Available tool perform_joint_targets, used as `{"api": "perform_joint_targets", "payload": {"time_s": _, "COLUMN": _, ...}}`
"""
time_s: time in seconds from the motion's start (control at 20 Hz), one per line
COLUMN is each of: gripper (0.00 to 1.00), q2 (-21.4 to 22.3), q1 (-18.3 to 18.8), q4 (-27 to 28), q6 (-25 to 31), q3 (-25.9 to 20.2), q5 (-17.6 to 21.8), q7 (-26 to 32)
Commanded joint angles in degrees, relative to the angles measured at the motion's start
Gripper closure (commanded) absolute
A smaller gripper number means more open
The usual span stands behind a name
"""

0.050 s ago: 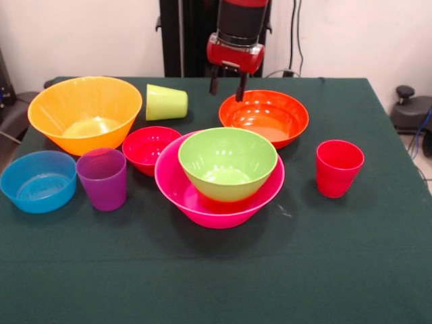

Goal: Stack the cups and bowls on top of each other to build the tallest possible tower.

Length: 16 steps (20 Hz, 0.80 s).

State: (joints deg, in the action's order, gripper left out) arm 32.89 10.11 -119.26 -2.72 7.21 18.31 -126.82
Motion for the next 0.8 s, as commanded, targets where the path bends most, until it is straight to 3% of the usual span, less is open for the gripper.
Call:
{"api": "perform_joint_targets", "payload": {"time_s": 0.05, "gripper": 0.0, "q2": -4.3, "q1": -0.5, "q4": 3.8, "q6": 0.0, "q3": -5.7, "q5": -1.9, "q7": -6.0}}
{"api": "perform_joint_targets", "payload": {"time_s": 0.55, "gripper": 0.0, "q2": -11.5, "q1": -0.7, "q4": 5.8, "q6": -7.9, "q3": -5.1, "q5": -1.3, "q7": -7.2}}
{"api": "perform_joint_targets", "payload": {"time_s": 0.8, "gripper": 0.0, "q2": -12.6, "q1": -0.1, "q4": 6.2, "q6": -8.9, "q3": -4.9, "q5": -1.0, "q7": -6.6}}
